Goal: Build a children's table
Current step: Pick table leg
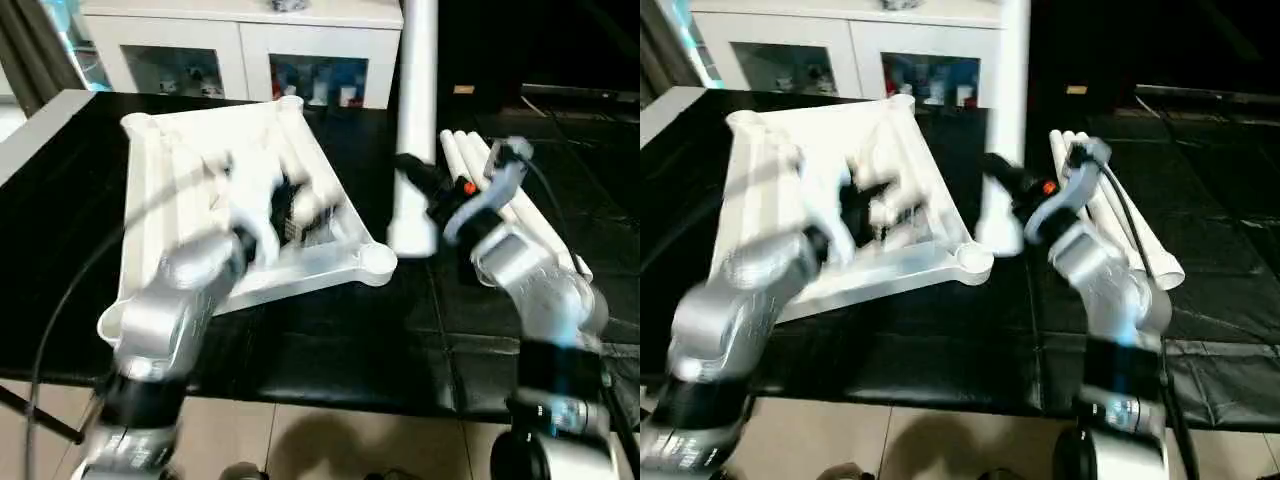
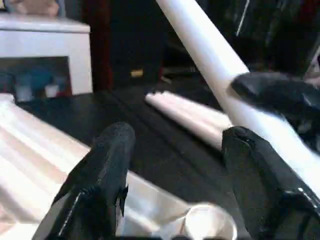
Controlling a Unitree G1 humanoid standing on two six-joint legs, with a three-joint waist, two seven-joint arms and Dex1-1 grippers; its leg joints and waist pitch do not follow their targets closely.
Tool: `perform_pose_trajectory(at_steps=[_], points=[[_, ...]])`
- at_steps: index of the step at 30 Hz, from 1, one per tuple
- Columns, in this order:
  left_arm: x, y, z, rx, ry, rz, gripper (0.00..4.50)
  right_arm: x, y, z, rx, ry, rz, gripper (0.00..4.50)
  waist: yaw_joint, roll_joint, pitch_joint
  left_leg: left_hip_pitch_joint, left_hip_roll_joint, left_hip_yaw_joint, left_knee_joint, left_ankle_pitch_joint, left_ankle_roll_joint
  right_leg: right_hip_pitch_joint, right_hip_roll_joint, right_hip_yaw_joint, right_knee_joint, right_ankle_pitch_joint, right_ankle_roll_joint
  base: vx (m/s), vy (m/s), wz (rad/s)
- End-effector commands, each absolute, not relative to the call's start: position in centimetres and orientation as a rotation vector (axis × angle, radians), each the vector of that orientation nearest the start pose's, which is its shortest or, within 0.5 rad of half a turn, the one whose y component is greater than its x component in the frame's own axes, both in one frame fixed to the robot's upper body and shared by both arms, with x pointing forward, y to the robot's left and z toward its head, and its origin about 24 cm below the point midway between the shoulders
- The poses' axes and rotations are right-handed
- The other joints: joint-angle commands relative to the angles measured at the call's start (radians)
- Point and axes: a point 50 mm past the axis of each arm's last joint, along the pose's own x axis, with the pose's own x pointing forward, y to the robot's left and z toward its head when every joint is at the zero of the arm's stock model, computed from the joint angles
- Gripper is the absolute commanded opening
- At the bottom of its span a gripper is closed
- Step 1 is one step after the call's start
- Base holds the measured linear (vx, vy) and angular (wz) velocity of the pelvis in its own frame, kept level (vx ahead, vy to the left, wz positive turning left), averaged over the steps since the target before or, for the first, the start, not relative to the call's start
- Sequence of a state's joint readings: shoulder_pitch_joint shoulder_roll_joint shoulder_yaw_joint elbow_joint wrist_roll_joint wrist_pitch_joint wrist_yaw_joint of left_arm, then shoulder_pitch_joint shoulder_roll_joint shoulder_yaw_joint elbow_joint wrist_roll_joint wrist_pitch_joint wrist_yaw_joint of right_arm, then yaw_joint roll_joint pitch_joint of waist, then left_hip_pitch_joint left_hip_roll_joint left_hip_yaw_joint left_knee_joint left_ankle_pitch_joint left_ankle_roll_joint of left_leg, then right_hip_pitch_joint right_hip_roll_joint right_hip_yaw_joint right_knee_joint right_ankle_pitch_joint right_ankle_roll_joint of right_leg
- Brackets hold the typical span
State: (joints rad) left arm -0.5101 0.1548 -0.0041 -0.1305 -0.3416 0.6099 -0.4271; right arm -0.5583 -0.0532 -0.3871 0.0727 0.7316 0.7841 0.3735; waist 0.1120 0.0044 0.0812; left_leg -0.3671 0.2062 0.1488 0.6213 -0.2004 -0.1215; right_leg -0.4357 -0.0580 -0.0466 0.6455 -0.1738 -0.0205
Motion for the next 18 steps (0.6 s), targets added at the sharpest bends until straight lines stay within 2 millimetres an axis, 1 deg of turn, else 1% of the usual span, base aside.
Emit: perform_pose_trajectory(at_steps=[1, 2, 3, 4, 5, 6, 7, 8, 9, 10, 11, 12, 13, 14, 15, 16, 17, 18], points=[[31.6, 10.7, 16.0, -0.139, -0.003, -0.672, 3.18, 32.6, -15.0, 15.1, 0.775, 0.028, 0.631, 1.84, 0.004, -0.010, -0.090, -0.009, -0.004, 0.016, -0.068, -0.072, 0.017, 0.078, -0.053, 0.038, -0.082, -0.192, -0.133, 0.000, 0.000, 0.00], [31.8, 10.5, 16.5, -0.219, -0.009, -0.678, 3.18, 32.1, -15.0, 15.3, 0.795, 0.016, 0.676, 1.84, 0.003, -0.012, -0.090, -0.012, -0.005, 0.016, -0.068, -0.066, 0.015, 0.080, -0.053, 0.038, -0.082, -0.198, -0.130, 0.000, 0.000, 0.00], [32.0, 10.1, 17.1, -0.293, -0.016, -0.697, 3.18, 31.6, -15.0, 15.4, 0.807, 0.012, 0.722, 1.84, 0.006, -0.014, -0.092, -0.009, -0.006, 0.017, -0.066, -0.063, 0.017, 0.079, -0.052, 0.038, -0.081, -0.191, -0.132, 0.000, 0.000, 0.00], [32.0, 9.6, 17.6, -0.366, -0.023, -0.730, 3.18, 31.1, -14.9, 15.4, 0.796, 0.016, 0.761, 1.84, 0.007, -0.014, -0.091, -0.011, -0.008, 0.017, -0.065, -0.058, 0.021, 0.081, -0.052, 0.038, -0.083, -0.190, -0.130, 0.000, 0.000, 0.00], [31.9, 9.3, 17.9, -0.408, -0.028, -0.754, 3.18, 30.8, -14.8, 15.4, 0.786, 0.021, 0.783, 1.84, 0.012, -0.011, -0.092, -0.012, -0.008, 0.017, -0.063, -0.052, 0.024, 0.080, -0.051, 0.037, -0.084, -0.182, -0.134, 0.000, 0.000, 0.00], [31.9, 9.0, 18.2, -0.435, -0.030, -0.770, 3.18, 30.5, -14.7, 15.4, 0.766, 0.021, 0.801, 1.84, 0.016, -0.014, -0.093, -0.015, -0.006, 0.015, -0.064, -0.044, 0.028, 0.082, -0.052, 0.036, -0.083, -0.173, -0.137, 0.000, 0.000, 0.00], [31.9, 8.9, 18.3, -0.448, -0.030, -0.777, 3.18, 30.3, -14.6, 15.4, 0.754, 0.021, 0.810, 1.84, 0.016, -0.013, -0.094, -0.014, -0.005, 0.014, -0.064, -0.044, 0.028, 0.080, -0.053, 0.035, -0.081, -0.173, -0.137, 0.000, 0.000, 0.00], [31.9, 8.8, 18.3, -0.458, -0.030, -0.783, 3.18, 30.2, -14.6, 15.4, 0.754, 0.020, 0.819, 1.84, 0.015, -0.015, -0.093, -0.016, -0.007, 0.014, -0.064, -0.043, 0.031, 0.082, -0.053, 0.035, -0.082, -0.176, -0.136, 0.000, 0.000, 0.00], [32.0, 8.5, 18.5, -0.470, -0.027, -0.799, 3.18, 29.9, -14.4, 15.5, 0.746, 0.024, 0.839, 1.84, 0.012, -0.023, -0.092, -0.017, -0.008, 0.016, -0.065, -0.045, 0.033, 0.083, -0.052, 0.035, -0.086, -0.193, -0.127, 0.000, 0.000, 0.00], [32.0, 8.3, 18.6, -0.471, -0.026, -0.807, 3.18, 29.7, -14.3, 15.5, 0.743, 0.027, 0.846, 1.84, 0.012, -0.020, -0.092, -0.016, -0.007, 0.015, -0.064, -0.037, 0.033, 0.082, -0.052, 0.036, -0.084, -0.198, -0.121, 0.000, 0.000, 0.00], [32.0, 8.3, 18.6, -0.471, -0.026, -0.807, 3.18, 29.7, -14.3, 15.5, 0.743, 0.027, 0.846, 1.84, 0.011, -0.020, -0.092, -0.017, -0.008, 0.015, -0.065, -0.036, 0.034, 0.082, -0.051, 0.035, -0.086, -0.203, -0.115, 0.000, 0.000, 0.00], [32.0, 8.0, 18.6, -0.465, -0.023, -0.825, 3.18, 29.6, -14.1, 15.6, 0.734, 0.034, 0.856, 1.84, 0.007, -0.035, -0.092, -0.017, -0.008, 0.017, -0.065, -0.037, 0.038, 0.083, -0.051, 0.035, -0.089, -0.216, -0.103, 0.000, 0.000, 0.00], [32.1, 7.7, 18.8, -0.468, -0.018, -0.839, 3.18, 29.5, -13.9, 15.6, 0.719, 0.043, 0.863, 1.84, 0.008, -0.040, -0.092, -0.015, -0.007, 0.017, -0.066, -0.031, 0.038, 0.082, -0.051, 0.035, -0.088, -0.226, -0.094, 0.000, 0.000, 0.00], [32.1, 7.7, 18.8, -0.468, -0.018, -0.839, 3.18, 29.5, -13.9, 15.6, 0.719, 0.043, 0.863, 1.84, 0.011, -0.033, -0.091, -0.015, -0.007, 0.016, -0.066, -0.026, 0.036, 0.081, -0.052, 0.035, -0.086, -0.226, -0.091, 0.000, 0.000, 0.00], [32.1, 7.5, 19.0, -0.472, -0.016, -0.851, 3.18, 29.4, -13.8, 15.7, 0.705, 0.048, 0.872, 1.84, 0.009, -0.036, -0.090, -0.015, -0.005, 0.016, -0.067, -0.027, 0.033, 0.078, -0.052, 0.034, -0.089, -0.225, -0.089, 0.000, 0.000, 0.00], [32.2, 7.3, 19.1, -0.476, -0.015, -0.860, 3.18, 29.3, -13.7, 15.8, 0.695, 0.050, 0.879, 1.84, 0.008, -0.034, -0.091, -0.013, -0.004, 0.015, -0.068, -0.033, 0.028, 0.077, -0.053, 0.035, -0.087, -0.225, -0.091, 0.000, 0.000, 0.00], [32.3, 7.2, 19.3, -0.481, -0.015, -0.863, 3.18, 29.2, -13.6, 15.8, 0.688, 0.052, 0.885, 1.84, 0.007, -0.034, -0.090, -0.014, -0.004, 0.015, -0.068, -0.038, 0.026, 0.078, -0.053, 0.034, -0.088, -0.229, -0.090, 0.000, 0.000, 0.00], [32.3, 6.9, 19.6, -0.502, -0.016, -0.871, 3.18, 29.1, -13.4, 15.9, 0.666, 0.055, 0.901, 1.84, 0.009, -0.038, -0.091, -0.011, -0.003, 0.015, -0.070, -0.049, 0.021, 0.078, -0.054, 0.034, -0.089, -0.232, -0.090, 0.000, 0.000, 0.00]])
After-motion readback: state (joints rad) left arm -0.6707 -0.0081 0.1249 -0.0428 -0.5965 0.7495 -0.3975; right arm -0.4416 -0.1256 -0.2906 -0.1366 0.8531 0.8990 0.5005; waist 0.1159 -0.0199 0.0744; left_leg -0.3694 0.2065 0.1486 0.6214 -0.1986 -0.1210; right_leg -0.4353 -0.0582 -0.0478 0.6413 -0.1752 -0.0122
